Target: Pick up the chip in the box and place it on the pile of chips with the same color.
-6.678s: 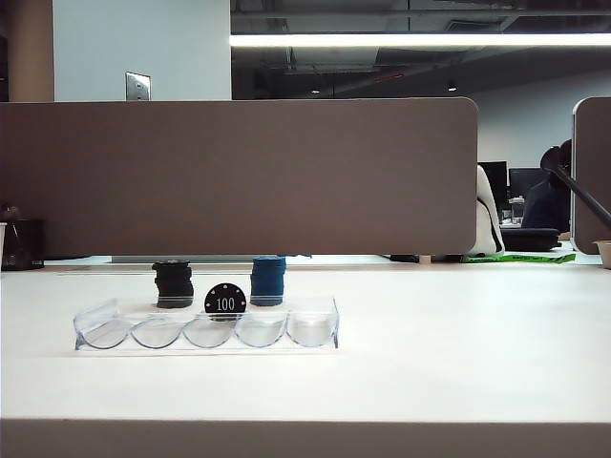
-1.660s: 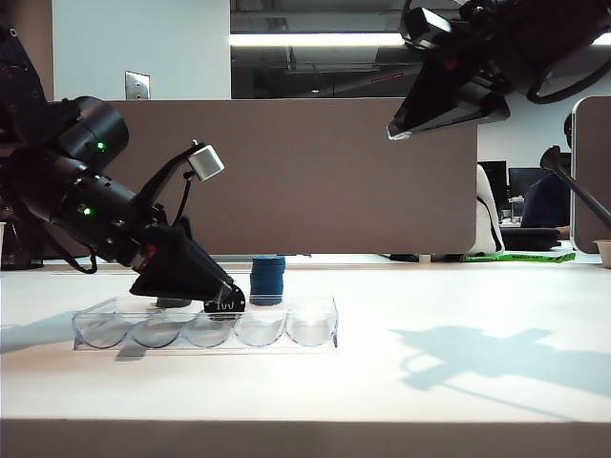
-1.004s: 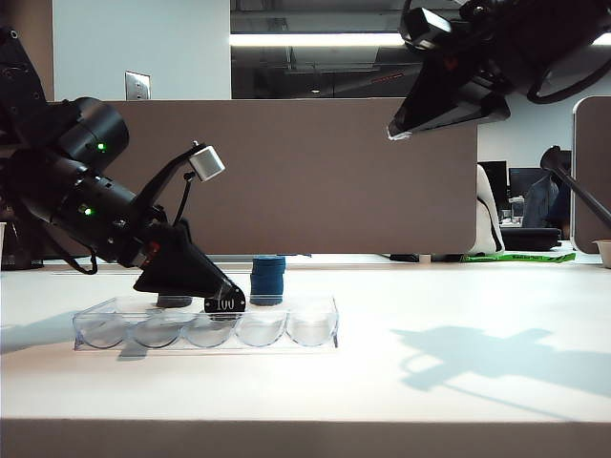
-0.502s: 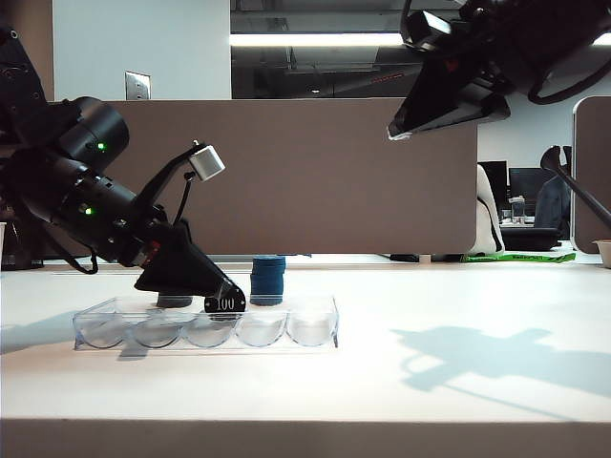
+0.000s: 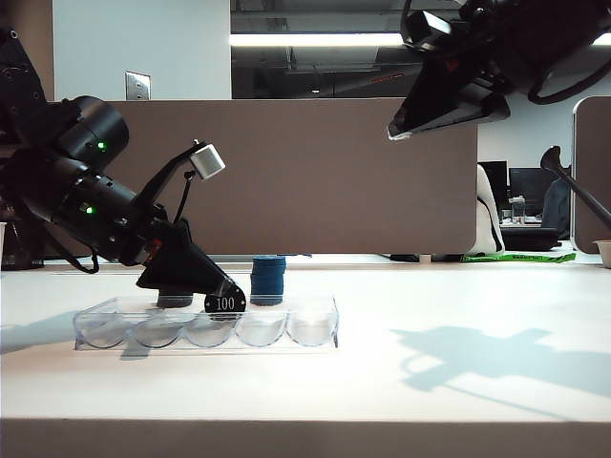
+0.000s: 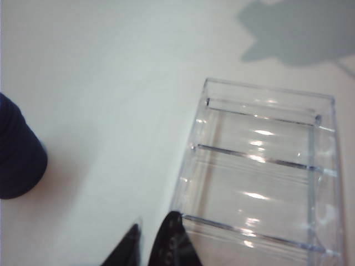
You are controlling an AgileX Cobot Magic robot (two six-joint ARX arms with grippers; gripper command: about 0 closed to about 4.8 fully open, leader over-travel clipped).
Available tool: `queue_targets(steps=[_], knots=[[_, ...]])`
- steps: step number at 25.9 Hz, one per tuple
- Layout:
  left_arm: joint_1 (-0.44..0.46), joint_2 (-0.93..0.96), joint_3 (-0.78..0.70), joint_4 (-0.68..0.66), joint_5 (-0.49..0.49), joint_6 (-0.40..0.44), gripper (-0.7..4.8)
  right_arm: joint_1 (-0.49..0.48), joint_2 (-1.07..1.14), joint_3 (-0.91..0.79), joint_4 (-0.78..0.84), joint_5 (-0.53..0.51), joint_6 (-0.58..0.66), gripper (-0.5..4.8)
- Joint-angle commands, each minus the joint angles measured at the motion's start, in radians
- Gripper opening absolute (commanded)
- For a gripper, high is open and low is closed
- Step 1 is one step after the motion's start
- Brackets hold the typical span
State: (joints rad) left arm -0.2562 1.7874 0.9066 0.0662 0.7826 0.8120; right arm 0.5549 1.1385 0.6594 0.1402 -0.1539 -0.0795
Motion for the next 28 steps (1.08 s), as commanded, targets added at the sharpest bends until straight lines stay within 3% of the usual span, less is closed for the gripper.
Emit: queue_targets(steps=[1, 28], knots=[[0.000, -0.003, 0.003, 0.018, 0.007, -0.023, 0.84, 0.001, -0.002, 0.004, -0.002, -0.001, -0.003, -0.05], [0.000, -0.003, 0.003, -0.015, 0.006, -0.042, 0.47, 0.001, -0.002, 0.004, -0.009, -0.001, -0.007, -0.05]])
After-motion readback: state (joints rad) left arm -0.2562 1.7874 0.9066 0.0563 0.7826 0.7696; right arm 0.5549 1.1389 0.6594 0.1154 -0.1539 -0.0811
